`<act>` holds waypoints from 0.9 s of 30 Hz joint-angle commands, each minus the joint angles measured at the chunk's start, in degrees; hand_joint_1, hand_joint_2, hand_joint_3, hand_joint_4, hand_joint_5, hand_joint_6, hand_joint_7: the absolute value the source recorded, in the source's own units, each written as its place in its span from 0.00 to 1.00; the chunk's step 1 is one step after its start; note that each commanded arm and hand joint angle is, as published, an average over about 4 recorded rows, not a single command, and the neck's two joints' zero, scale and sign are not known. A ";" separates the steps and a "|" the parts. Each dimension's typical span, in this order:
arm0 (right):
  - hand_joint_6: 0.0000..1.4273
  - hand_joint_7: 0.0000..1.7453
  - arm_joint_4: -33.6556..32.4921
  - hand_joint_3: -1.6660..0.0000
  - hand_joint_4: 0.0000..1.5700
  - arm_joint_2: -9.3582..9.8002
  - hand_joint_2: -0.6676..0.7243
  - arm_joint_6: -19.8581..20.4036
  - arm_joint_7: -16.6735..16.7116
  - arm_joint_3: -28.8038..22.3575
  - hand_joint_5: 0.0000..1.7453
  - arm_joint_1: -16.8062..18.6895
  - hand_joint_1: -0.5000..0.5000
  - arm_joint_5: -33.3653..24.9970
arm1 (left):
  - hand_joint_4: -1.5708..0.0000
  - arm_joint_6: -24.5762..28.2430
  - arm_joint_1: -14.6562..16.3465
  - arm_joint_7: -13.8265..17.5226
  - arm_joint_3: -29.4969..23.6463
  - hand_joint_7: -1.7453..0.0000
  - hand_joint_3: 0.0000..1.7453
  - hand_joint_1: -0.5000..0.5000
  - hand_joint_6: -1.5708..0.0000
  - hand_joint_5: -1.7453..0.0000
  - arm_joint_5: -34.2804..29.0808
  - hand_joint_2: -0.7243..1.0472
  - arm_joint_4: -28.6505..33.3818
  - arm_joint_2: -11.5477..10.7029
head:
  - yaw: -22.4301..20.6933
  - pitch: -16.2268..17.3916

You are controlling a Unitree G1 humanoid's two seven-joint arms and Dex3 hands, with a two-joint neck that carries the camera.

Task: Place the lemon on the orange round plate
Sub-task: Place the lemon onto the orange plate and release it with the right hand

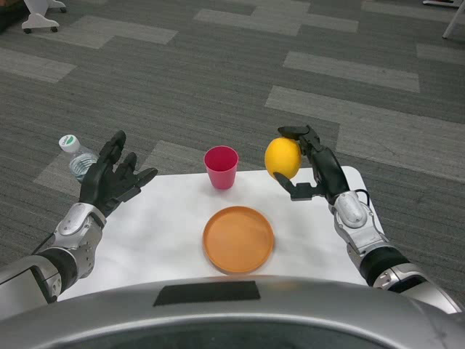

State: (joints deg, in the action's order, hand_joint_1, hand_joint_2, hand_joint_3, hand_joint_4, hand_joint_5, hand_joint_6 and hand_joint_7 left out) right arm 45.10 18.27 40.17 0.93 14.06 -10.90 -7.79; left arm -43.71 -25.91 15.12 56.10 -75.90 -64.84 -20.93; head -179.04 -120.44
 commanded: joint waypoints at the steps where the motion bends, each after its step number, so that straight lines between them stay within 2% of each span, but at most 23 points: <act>1: 0.14 0.48 0.99 0.33 0.04 0.71 0.05 0.48 -0.18 1.71 0.83 -0.92 0.21 -0.69 | 1.00 -0.33 -1.16 -0.13 0.06 1.00 0.05 1.00 1.00 1.00 -0.12 0.75 -0.20 -0.43 | 0.03 0.25; 6: 0.14 0.48 2.33 0.32 0.04 0.98 0.05 0.35 -0.25 4.35 0.83 -1.65 0.21 -0.67 | 1.00 -0.33 -1.16 -0.15 0.06 1.00 0.05 1.00 1.00 1.00 -0.12 0.75 -0.27 -0.43 | -0.41 0.69; 9: 0.14 0.48 3.59 0.29 0.02 1.15 0.05 -0.03 -1.39 7.54 0.83 -2.83 0.21 -0.69 | 1.00 -0.33 -1.16 -0.15 0.06 1.00 0.05 1.00 1.00 1.00 -0.12 0.75 -0.27 -0.43 | -0.86 1.22; 14: 0.14 0.48 4.16 0.29 0.02 1.24 0.05 -1.32 -3.74 10.37 0.83 -4.17 0.21 -0.69 | 1.00 -0.33 -1.16 -0.09 0.02 1.00 0.05 1.00 1.00 1.00 -0.12 0.78 -0.20 -0.43 | -1.53 1.58; 22: 0.14 0.48 5.98 0.29 0.04 1.20 0.05 -3.74 -5.74 13.10 0.83 -5.87 0.21 -0.74 | 1.00 -0.35 -0.99 -0.09 -0.22 1.00 0.05 1.00 1.00 1.00 -0.12 0.75 -0.20 -0.43 | -3.10 1.81; 27: 0.14 0.48 7.85 0.29 0.02 0.80 0.05 -4.75 -6.16 14.20 0.83 -6.85 0.21 -0.83 | 1.00 -0.41 -0.81 -0.09 -0.33 1.00 0.05 1.00 1.00 1.00 -0.12 0.78 0.02 -0.51 | -4.63 2.23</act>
State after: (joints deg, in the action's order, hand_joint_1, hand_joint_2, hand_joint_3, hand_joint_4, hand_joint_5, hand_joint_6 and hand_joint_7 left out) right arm 52.19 19.12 36.13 -4.99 27.98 -16.16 -8.25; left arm -43.71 -26.15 15.12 56.10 -75.86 -64.93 -20.91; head -183.51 -118.27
